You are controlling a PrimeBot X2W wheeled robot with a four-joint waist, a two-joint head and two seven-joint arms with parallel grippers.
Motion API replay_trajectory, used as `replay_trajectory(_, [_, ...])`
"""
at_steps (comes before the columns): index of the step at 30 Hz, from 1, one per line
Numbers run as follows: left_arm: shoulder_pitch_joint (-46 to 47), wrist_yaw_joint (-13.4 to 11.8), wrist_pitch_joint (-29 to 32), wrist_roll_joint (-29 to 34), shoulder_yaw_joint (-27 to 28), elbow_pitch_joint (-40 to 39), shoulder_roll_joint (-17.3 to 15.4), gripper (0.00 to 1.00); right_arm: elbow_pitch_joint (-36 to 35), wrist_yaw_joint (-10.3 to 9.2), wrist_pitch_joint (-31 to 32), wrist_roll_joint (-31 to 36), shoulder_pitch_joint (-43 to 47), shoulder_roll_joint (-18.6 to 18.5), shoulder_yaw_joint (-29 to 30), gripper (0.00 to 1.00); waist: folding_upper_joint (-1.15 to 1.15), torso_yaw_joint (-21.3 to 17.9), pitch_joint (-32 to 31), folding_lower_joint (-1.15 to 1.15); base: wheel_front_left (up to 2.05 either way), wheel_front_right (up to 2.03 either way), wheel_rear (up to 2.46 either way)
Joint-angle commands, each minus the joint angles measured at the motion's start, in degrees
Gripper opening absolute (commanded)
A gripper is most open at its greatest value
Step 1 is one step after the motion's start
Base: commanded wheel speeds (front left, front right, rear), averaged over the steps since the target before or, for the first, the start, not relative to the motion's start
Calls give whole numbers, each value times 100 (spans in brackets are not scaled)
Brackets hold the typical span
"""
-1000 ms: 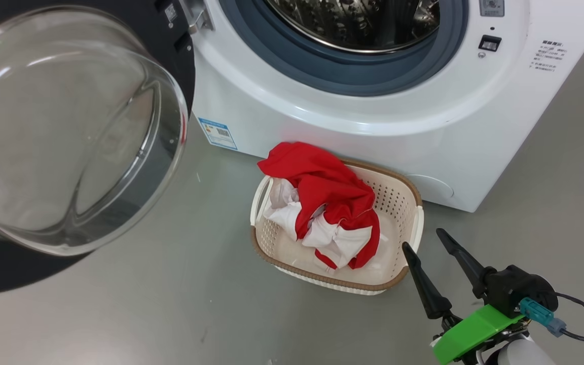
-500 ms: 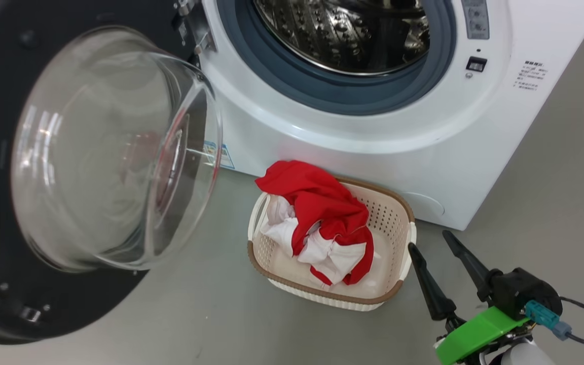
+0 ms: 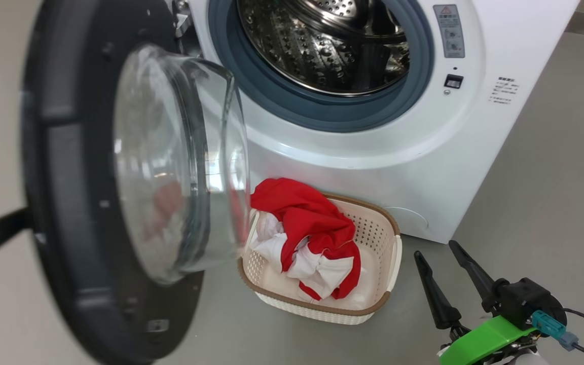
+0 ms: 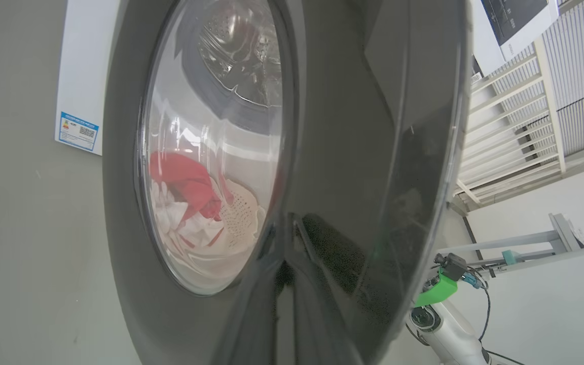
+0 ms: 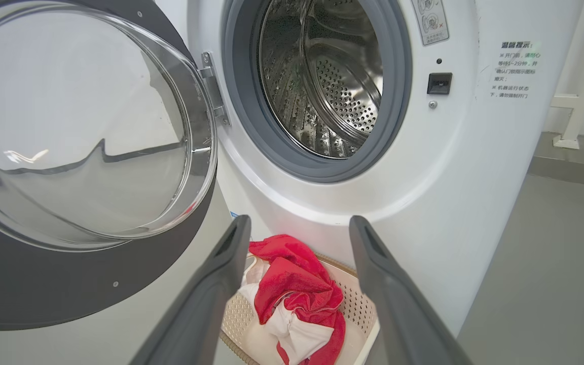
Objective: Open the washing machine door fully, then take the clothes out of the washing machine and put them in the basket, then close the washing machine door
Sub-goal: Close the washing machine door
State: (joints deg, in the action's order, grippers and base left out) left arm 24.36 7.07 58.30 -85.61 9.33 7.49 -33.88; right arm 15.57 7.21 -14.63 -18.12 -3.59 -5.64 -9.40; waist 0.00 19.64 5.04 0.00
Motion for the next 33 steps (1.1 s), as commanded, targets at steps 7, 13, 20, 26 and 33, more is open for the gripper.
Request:
replay_trajectory(7, [83,42,-367,176,-404,-951,146,0,-194,28,-37,-4,1,-24,-22,100,0,-226,-44,0,0,0,0])
replay_trajectory(13, [388,42,-1005,508,-904,-1026,475,0,-206,28,-37,-9,2,-8,19,100,0,-449,-44,0,0,0,0])
replay_trajectory(20, [903,42,-1938,927,-1577,-643,860,0,-252,28,-37,8,-8,28,119,100,0,-713,41,0,0,0,0])
replay_trajectory(26, [1353,42,-2694,1198,-2212,-196,1180,0,-286,28,-37,32,-74,51,189,100,0,-928,163,0,0,0,0])
replay_trajectory(33, [1939,42,-3611,1334,-2725,419,1448,0,-311,28,-37,60,-174,69,199,100,0,-1177,331,0,0,0,0])
